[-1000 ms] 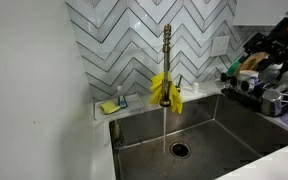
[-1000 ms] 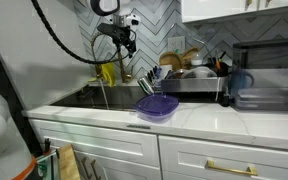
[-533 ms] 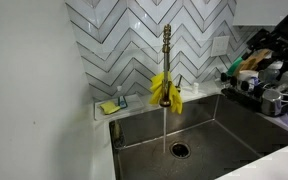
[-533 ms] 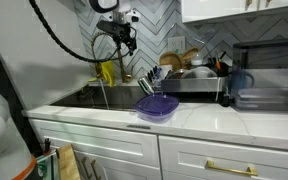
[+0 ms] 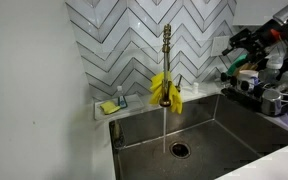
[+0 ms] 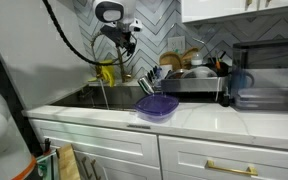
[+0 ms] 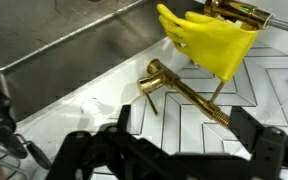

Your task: Close the tap faucet then remove the tupperware from the drying rack

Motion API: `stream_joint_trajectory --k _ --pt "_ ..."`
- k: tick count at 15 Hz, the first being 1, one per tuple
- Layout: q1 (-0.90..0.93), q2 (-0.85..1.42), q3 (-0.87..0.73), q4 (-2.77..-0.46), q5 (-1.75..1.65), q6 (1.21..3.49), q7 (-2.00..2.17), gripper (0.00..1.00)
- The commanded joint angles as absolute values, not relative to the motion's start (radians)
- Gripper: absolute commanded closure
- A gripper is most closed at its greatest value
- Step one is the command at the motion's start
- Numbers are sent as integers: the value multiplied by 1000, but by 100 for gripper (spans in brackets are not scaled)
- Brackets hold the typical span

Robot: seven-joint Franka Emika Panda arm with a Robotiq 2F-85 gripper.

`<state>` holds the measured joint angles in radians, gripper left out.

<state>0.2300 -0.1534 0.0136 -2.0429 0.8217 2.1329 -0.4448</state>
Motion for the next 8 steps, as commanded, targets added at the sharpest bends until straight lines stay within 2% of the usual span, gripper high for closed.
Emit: stream_joint_trajectory --k 1,8 --pt "213 32 41 -1888 988 2062 -595 0" --pt "159 328 111 -1561 948 1869 -586 0"
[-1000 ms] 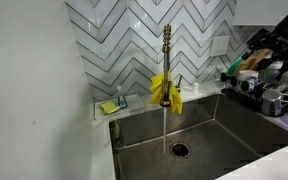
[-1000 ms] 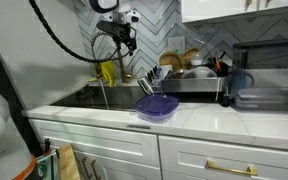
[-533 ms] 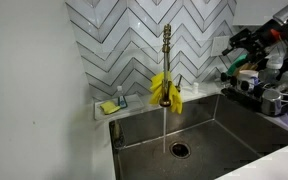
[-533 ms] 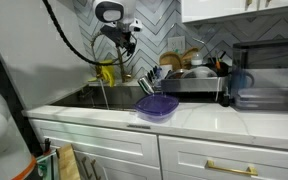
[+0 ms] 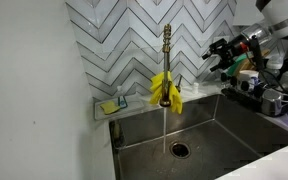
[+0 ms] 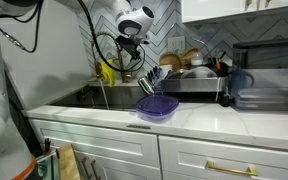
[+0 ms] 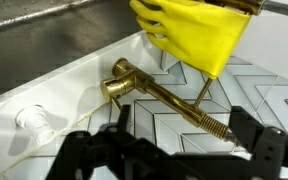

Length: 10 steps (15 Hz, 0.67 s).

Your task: Close the tap faucet then remove the tupperware from the drying rack

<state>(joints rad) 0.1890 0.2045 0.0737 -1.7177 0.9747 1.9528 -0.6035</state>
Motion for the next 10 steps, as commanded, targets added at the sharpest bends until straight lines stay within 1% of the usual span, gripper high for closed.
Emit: stream_joint_trajectory --k 1,5,8,9,10 --pt "159 362 120 -1518 934 1850 -576 0" --pt "180 468 149 -1386 869 1858 -546 0" --pt "204 520 168 -1312 747 1871 -552 0" --pt "168 475 187 -1382 802 1880 -564 0" --pt "174 491 195 -1358 774 1880 -562 0"
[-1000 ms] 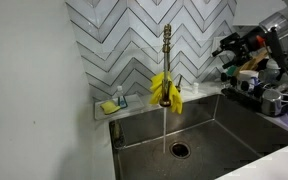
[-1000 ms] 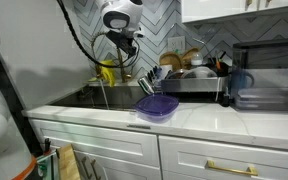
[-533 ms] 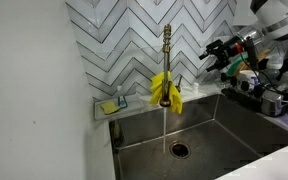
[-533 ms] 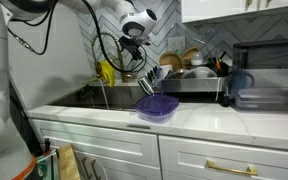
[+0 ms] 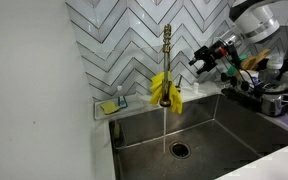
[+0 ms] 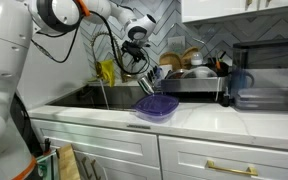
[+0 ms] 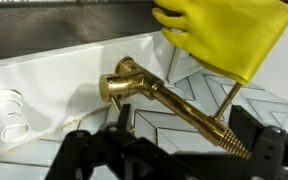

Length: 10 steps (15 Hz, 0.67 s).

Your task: Close the tap faucet then remove the tupperware from the drying rack

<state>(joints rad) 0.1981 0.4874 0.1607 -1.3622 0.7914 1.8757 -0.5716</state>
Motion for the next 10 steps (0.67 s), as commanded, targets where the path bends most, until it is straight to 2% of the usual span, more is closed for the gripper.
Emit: stream_joint_trajectory --k 1,10 --pt "178 502 199 -1343 763 1880 -561 0" --pt "205 551 229 -1307 722 1956 -548 0"
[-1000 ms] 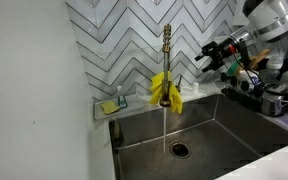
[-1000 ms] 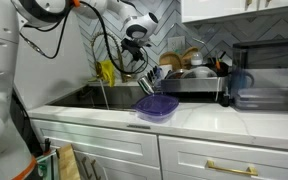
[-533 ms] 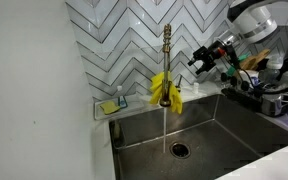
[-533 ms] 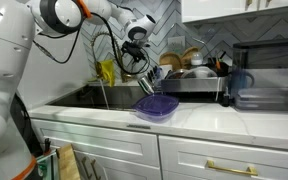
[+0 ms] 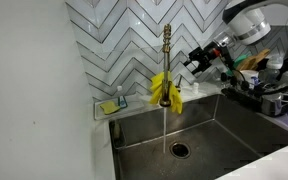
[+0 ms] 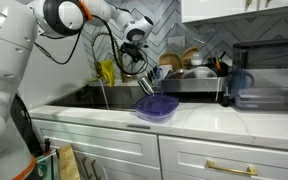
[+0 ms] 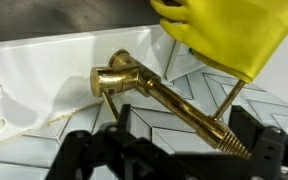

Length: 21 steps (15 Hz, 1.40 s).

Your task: Close the tap faucet then remove the tupperware from the drying rack

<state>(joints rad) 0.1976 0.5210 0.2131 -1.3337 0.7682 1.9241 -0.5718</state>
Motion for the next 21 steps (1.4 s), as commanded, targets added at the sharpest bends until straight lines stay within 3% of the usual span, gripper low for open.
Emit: stream_joint_trajectory --k 1,21 --pt "207 557 232 -1302 713 1970 -546 0" --pt "220 678 315 -1212 722 2103 -569 0"
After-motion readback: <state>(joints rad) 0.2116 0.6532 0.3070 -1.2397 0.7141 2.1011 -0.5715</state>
